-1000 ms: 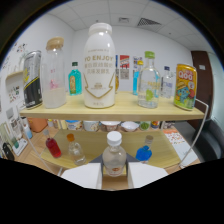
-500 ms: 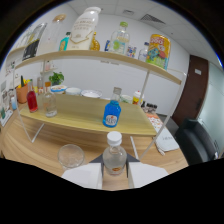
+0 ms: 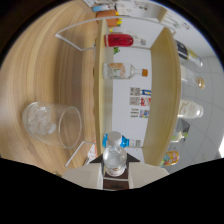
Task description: Make me a cup of Mojito.
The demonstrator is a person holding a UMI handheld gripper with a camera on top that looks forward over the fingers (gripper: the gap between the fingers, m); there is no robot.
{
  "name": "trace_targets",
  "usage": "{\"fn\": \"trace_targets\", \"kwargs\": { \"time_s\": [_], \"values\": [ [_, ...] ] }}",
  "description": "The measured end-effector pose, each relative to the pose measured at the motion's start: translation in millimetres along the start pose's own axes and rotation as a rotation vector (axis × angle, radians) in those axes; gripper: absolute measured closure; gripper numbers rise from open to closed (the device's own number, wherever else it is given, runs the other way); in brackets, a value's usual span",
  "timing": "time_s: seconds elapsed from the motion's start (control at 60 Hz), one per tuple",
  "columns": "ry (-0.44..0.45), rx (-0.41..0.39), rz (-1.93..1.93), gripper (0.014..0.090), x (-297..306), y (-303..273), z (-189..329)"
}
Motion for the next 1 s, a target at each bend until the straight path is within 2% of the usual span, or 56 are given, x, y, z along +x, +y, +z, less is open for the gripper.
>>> {"fn": "trace_targets", "kwargs": {
  "time_s": [0.15, 0.233, 0.417, 0.583, 0.717, 0.833, 1.0],
  "values": [
    [0.057, 0.008, -0.385, 0.0708, 3.8, -11.1, 2.7],
    [0.054, 0.024, -0.491, 0.0709, 3.3, -15.8, 0.5],
    [0.031, 0.043, -0.473, 0.0708, 3.4, -15.6, -1.8],
    [-0.069, 0.065, 0.047, 0.0707, 20.0, -15.3, -13.8],
    [-0.128, 0.151, 0.627, 0.0706, 53.8, -14.1, -27.9],
    [-0.158, 0.195, 1.023, 0.0705, 63.4, 0.6, -26.3],
    [-0.301, 0.139, 1.450, 0.0706, 6.1, 22.8, -5.5]
  ]
}}
